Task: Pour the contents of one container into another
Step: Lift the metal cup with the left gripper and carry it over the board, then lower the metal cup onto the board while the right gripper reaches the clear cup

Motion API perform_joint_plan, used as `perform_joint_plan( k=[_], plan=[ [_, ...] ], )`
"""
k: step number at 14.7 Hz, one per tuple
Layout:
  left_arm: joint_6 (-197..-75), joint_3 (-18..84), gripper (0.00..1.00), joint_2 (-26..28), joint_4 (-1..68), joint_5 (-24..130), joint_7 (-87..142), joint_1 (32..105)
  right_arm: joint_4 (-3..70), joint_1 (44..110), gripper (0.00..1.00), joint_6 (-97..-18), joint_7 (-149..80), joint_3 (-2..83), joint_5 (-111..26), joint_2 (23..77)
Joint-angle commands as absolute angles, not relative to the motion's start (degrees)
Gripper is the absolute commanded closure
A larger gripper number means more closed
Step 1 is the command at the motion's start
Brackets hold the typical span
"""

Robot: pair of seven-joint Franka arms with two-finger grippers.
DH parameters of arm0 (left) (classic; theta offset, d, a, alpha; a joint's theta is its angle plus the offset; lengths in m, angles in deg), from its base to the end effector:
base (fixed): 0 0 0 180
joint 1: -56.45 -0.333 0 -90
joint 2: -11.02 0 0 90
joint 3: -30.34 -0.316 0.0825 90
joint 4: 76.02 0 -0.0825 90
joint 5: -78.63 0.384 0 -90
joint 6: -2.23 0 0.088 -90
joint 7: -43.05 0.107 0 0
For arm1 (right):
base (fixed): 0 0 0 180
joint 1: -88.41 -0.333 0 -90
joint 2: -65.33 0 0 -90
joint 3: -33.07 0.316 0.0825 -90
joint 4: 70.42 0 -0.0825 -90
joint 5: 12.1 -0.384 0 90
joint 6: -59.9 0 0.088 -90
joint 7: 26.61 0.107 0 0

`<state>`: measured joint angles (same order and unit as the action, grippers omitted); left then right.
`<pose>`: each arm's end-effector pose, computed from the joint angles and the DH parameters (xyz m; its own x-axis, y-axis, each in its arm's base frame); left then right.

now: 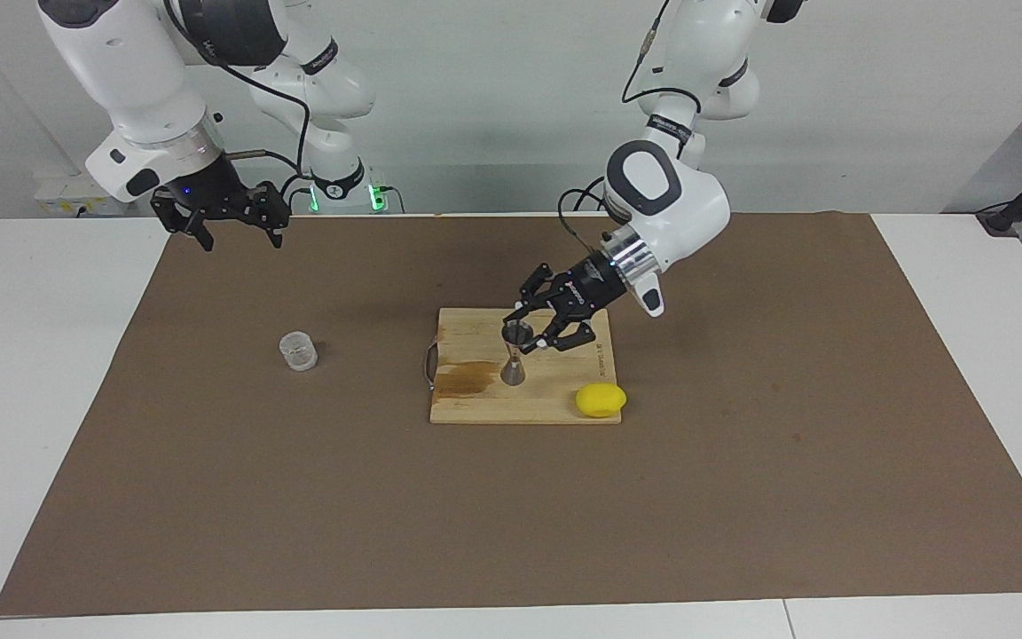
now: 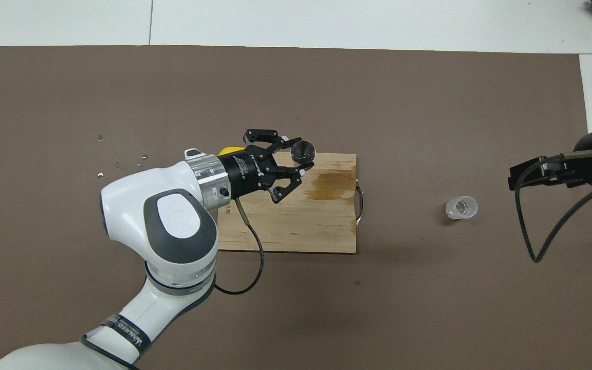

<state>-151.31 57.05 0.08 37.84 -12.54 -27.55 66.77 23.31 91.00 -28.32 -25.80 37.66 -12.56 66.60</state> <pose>0.5141 -0.3350 0.4079 -0.2025 0.4029 -0.8926 0.9280 0.3699 -0.0435 0.5422 0.0203 0.6034 0.9970 0.0208 -0.0741 0.0204 -0.9998 -0.0052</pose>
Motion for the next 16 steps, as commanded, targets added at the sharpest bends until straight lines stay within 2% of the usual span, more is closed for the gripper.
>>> perform_joint_plan(
  k=[1, 3, 14, 15, 16],
  plan=[
    [-156.7, 56.1, 1.00, -0.2, 38.7, -13.7, -28.1, 71.3, 23.2, 91.0, 0.00, -29.0, -22.8, 37.8, -13.5, 66.8],
    [-159.8, 56.1, 1.00, -1.4, 38.7, -13.8, -28.1, 73.6, 23.4, 91.0, 0.00, -29.6, -18.0, 37.8, -13.5, 66.5],
    [-159.8, 56.1, 1.00, -9.2, 31.7, -12.9, -27.5, 74.8, 26.8, 92.2, 0.01, -34.2, 15.5, 38.1, -17.3, 65.5],
    [-159.8, 56.1, 1.00, -9.6, 31.3, -12.9, -27.5, 75.4, 27.4, 93.1, 0.08, -34.8, 18.1, 38.1, -18.9, 65.2],
    [-159.8, 56.1, 1.00, -10.1, 30.9, -12.8, -27.5, 75.8, 28.1, 94.3, 0.08, -36.0, 20.8, 38.1, -20.7, 64.9]
  ],
)
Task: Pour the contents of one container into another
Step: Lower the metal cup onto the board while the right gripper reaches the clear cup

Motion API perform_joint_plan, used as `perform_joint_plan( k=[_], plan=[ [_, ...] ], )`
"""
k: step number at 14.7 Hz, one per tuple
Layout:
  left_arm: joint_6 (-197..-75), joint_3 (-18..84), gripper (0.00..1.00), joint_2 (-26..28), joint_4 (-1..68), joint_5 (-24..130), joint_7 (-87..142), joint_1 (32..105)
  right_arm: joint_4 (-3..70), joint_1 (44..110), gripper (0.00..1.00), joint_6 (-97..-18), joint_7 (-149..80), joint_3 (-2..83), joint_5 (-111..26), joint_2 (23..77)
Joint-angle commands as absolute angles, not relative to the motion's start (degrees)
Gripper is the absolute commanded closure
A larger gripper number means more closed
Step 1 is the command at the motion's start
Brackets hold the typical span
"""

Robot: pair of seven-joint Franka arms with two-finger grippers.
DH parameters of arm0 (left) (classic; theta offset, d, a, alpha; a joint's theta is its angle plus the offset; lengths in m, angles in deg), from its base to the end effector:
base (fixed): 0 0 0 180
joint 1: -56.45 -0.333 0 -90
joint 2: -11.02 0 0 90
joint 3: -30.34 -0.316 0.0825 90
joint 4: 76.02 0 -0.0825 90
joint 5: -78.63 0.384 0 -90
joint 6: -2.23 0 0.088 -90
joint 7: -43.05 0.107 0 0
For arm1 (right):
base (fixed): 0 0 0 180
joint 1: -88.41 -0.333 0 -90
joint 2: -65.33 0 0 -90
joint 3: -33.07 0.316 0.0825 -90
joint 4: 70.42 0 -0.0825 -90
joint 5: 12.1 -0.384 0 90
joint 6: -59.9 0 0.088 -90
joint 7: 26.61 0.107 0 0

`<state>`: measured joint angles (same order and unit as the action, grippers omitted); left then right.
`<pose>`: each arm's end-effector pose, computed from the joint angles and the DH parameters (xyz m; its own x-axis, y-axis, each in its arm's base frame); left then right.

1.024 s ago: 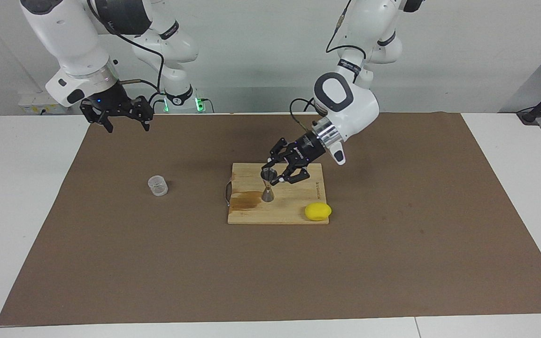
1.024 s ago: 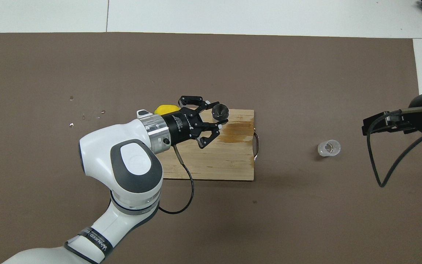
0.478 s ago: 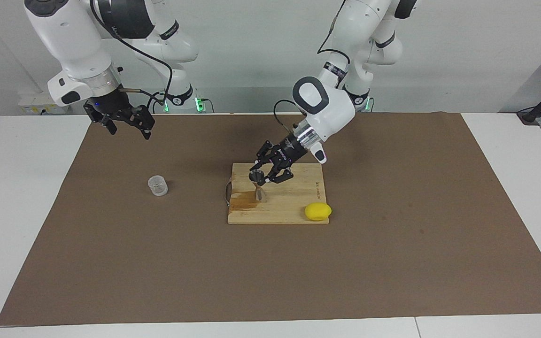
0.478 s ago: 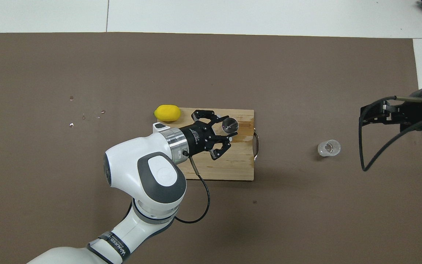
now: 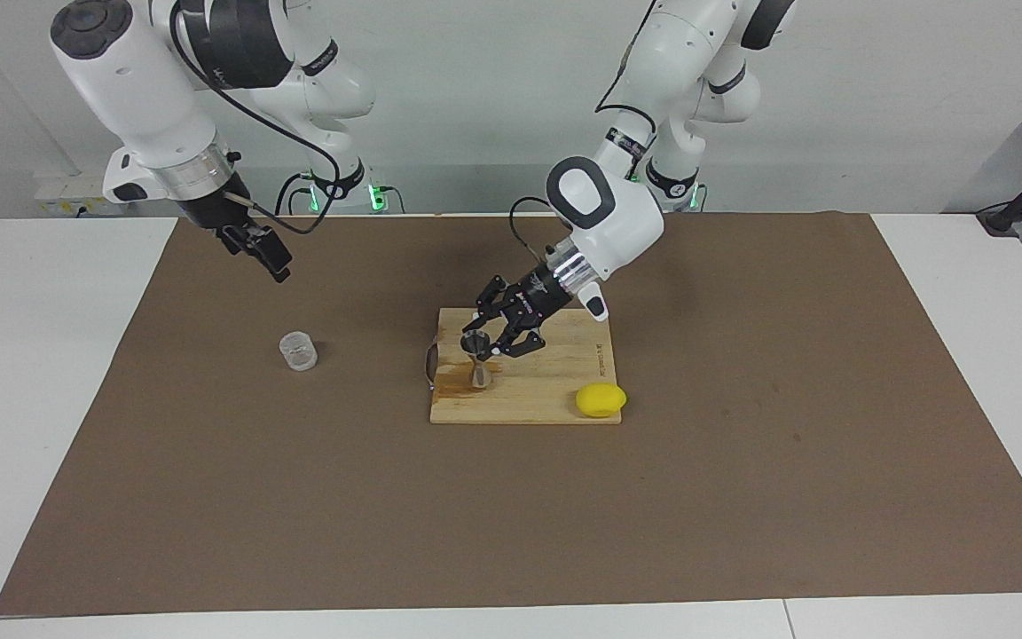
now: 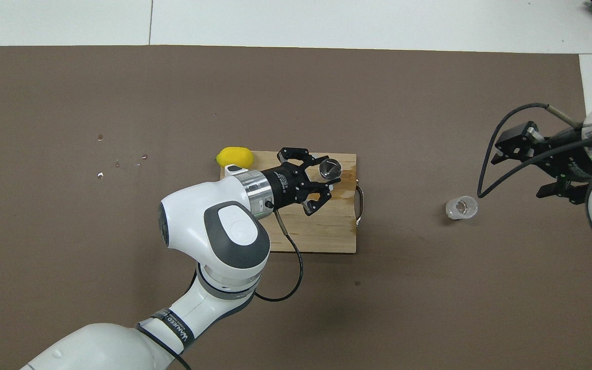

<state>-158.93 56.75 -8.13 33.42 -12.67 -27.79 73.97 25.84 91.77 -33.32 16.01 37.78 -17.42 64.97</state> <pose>0.5017 -0.3897 0.3609 -0.2437 0.4496 -0.8594 0.9257 0.3723 -0.0678 0.5566 0.0224 0.5746 0.7431 -0.6607 -0.1065 -0.6664 -0.7451 -0.0278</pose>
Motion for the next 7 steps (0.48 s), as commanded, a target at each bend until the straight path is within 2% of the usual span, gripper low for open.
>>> perform_joint_plan(
  k=[1, 4, 7],
  plan=[
    [-159.8, 56.1, 1.00, -10.5, 30.8, -12.8, -27.4, 76.0, 29.2, 95.0, 0.08, -37.7, 23.9, 38.1, -22.4, 64.5],
    [-159.8, 56.1, 1.00, -11.6, 30.1, -10.8, -27.4, 76.2, 33.3, 96.1, 0.08, -42.4, 29.8, 38.0, -24.5, 64.5],
    [-159.8, 56.1, 1.00, -11.8, 30.2, -10.5, -27.4, 76.3, 35.4, 99.7, 0.04, -43.1, 31.2, 38.1, -29.4, 61.7]
  ],
)
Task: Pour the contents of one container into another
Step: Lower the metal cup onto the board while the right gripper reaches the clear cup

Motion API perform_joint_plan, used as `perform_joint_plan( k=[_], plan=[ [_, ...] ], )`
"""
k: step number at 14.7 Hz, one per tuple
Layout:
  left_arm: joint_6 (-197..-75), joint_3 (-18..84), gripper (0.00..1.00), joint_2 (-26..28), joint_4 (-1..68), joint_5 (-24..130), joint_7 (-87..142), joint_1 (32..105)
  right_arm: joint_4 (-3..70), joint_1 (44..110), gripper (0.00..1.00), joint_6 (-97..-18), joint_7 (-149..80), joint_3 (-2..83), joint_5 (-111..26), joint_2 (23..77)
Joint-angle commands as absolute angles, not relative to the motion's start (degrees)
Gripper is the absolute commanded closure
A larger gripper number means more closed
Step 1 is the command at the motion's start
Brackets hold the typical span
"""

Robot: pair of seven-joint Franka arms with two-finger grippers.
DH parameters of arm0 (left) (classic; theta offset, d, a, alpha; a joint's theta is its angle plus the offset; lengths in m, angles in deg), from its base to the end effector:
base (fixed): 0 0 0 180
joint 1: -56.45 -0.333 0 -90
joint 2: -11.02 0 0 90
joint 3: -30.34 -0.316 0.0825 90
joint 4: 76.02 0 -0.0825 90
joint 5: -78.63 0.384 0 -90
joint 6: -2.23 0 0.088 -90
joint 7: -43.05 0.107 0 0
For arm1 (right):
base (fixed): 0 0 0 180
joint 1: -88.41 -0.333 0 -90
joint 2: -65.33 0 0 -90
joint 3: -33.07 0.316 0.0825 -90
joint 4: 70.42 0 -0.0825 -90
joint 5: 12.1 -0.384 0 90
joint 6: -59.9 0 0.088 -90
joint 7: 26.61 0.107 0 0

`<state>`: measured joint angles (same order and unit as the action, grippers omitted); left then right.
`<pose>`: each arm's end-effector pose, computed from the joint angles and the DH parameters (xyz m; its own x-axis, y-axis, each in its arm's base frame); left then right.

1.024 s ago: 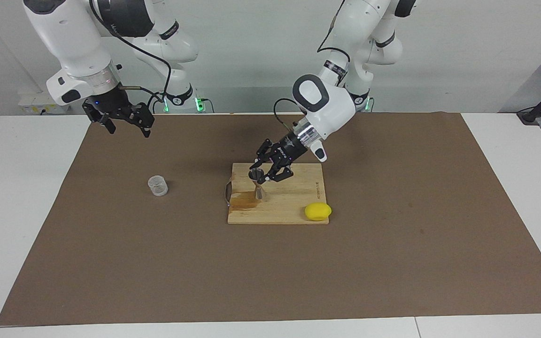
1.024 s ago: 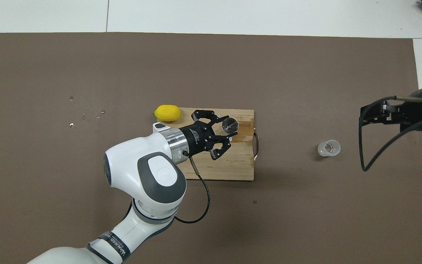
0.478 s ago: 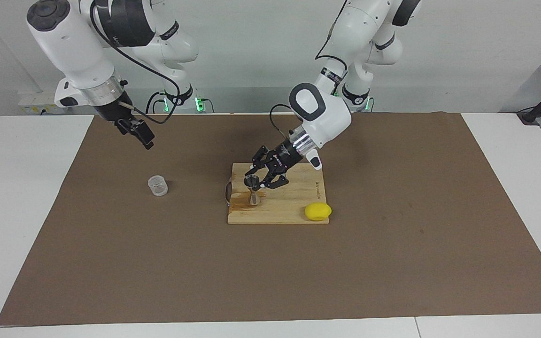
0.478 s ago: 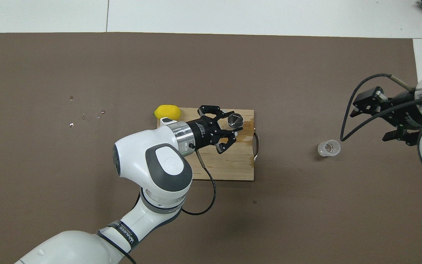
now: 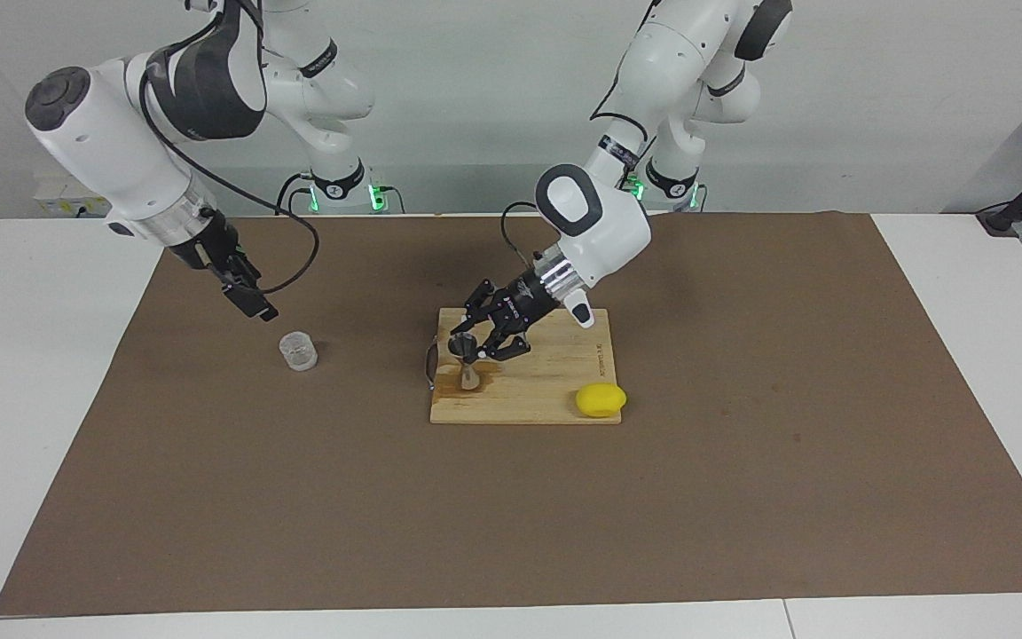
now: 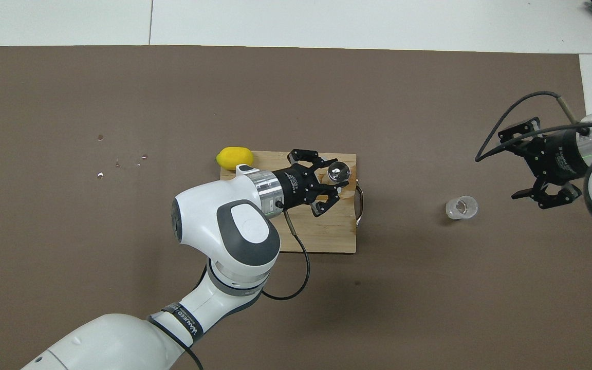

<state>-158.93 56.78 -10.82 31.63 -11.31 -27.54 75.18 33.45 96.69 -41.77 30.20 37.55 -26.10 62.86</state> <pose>0.5018 -0.4048 0.3478 -0.2321 0.4633 -0.8553 0.9372 0.3419 -0.0691 0.5676 -0.0172 0.5051 0.4311 -0.8685 -0.2448 -0.9005 -0.4312 -0.0559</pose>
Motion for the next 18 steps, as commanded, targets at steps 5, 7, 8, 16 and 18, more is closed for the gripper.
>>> perform_joint_plan(
  k=[5, 7, 8, 16, 18],
  plan=[
    [-159.8, 56.1, 1.00, -11.8, 30.9, -8.9, -27.5, 76.0, 41.9, 105.0, 0.00, -48.7, 31.0, 38.0, -36.7, 59.1],
    [-159.8, 56.1, 1.00, -11.8, 31.1, -8.8, -27.5, 75.7, 44.8, 105.1, 0.00, -52.0, 31.1, 38.0, -39.8, 57.9],
    [-159.8, 56.1, 0.98, -11.8, 31.1, -8.8, -27.5, 75.5, 46.5, 105.4, 0.00, -52.8, 31.1, 38.0, -40.7, 57.8],
    [-159.8, 56.1, 0.00, -12.0, 31.4, -8.1, -27.7, 75.1, 51.4, 108.0, 0.00, -58.3, 28.0, 38.0, -47.4, 54.6],
    [-159.5, 56.1, 0.00, -11.7, 31.2, -7.1, -27.8, 75.0, 51.8, 109.6, 0.00, -58.7, 23.7, 38.0, -50.8, 52.1]
  ],
)
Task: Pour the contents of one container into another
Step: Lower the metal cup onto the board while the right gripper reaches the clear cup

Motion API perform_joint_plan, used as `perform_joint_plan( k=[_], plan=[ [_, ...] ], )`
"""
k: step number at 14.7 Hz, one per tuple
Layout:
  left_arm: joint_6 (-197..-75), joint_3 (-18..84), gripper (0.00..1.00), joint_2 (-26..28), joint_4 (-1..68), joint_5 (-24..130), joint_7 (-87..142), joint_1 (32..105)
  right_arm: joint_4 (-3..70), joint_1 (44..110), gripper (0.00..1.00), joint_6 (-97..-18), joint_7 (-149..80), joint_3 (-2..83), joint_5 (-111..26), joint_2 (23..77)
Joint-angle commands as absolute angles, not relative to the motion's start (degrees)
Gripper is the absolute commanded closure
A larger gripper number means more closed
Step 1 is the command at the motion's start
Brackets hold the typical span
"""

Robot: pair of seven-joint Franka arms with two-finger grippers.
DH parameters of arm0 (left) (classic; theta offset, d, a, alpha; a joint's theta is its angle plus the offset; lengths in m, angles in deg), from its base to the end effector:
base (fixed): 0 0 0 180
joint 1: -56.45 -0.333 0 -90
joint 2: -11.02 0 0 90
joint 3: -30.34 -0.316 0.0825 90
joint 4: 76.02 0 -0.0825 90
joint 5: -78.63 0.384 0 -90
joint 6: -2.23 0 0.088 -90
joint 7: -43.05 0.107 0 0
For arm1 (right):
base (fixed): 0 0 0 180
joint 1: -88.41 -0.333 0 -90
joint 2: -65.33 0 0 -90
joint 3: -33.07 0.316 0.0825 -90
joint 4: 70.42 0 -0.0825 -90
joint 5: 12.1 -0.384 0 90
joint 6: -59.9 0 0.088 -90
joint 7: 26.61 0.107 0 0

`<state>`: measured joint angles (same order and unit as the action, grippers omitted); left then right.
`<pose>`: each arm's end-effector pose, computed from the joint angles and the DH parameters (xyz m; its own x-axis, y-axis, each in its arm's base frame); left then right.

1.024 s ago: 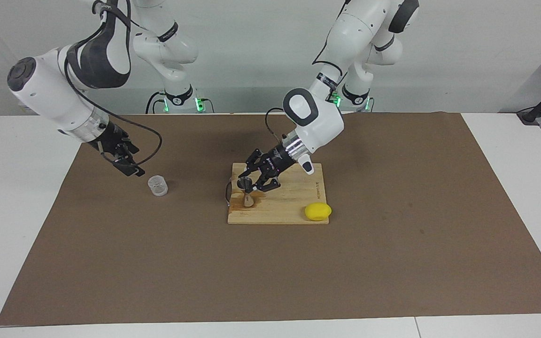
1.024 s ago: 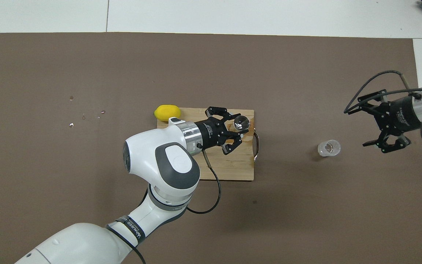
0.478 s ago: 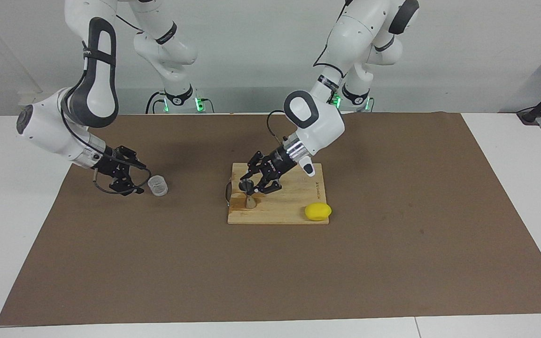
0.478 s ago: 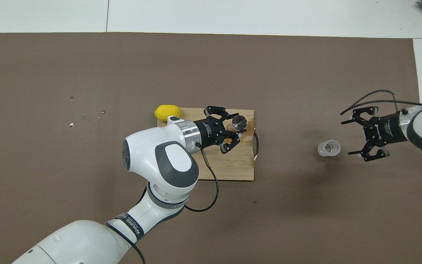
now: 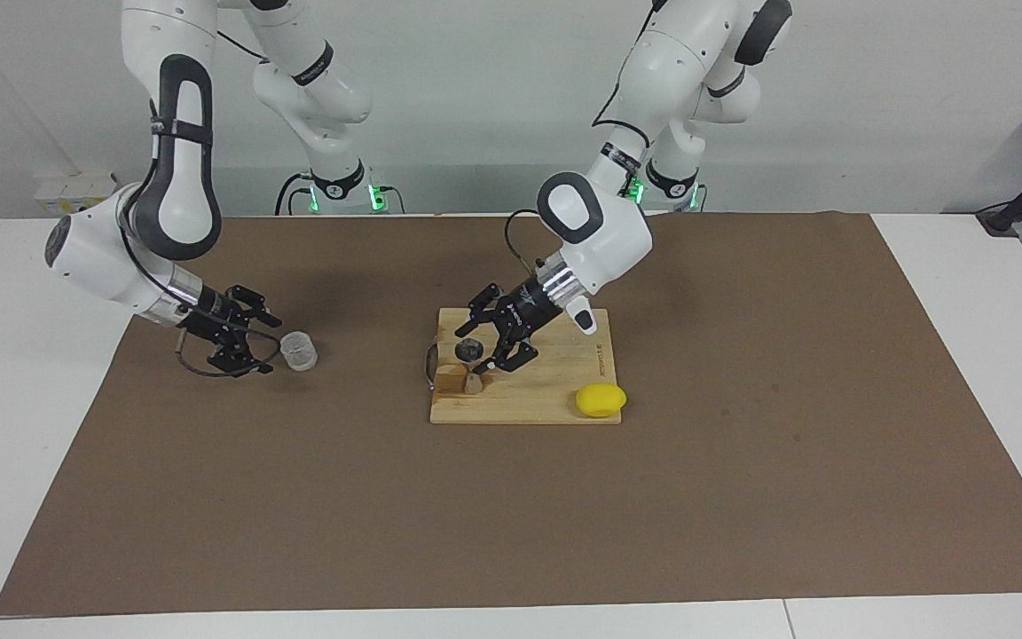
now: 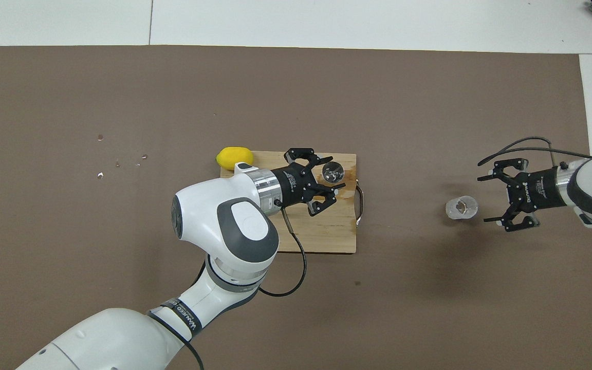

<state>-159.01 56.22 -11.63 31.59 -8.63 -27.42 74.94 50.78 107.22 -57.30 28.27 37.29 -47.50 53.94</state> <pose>0.5087 -0.3989 0.3405 -0.2086 0.4943 -0.8439 0.9433 0.3296 -0.0401 0.5355 -0.1070 0.3091 -0.0107 -0.8357 -0.5490 -0.9998 0.0006 0.0184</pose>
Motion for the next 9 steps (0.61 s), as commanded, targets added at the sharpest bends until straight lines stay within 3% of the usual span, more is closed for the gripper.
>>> perform_joint_plan(
  k=[1, 5, 9],
  plan=[
    [-159.4, 56.2, 0.00, -11.4, 31.1, -6.4, -27.8, 75.0, 51.8, 109.8, 0.00, -58.8, 22.4, 38.0, -51.1, 51.2],
    [-152.1, 56.1, 0.00, -6.3, 31.6, -2.1, -28.4, 72.8, 53.5, 110.4, 0.00, -57.8, 18.8, 38.0, -60.0, 48.9],
    [-140.2, 55.9, 0.00, 0.1, 34.2, 5.0, -28.4, 65.4, 55.8, 109.9, 0.00, -58.0, 18.1, 38.1, -63.9, 49.3]
  ],
)
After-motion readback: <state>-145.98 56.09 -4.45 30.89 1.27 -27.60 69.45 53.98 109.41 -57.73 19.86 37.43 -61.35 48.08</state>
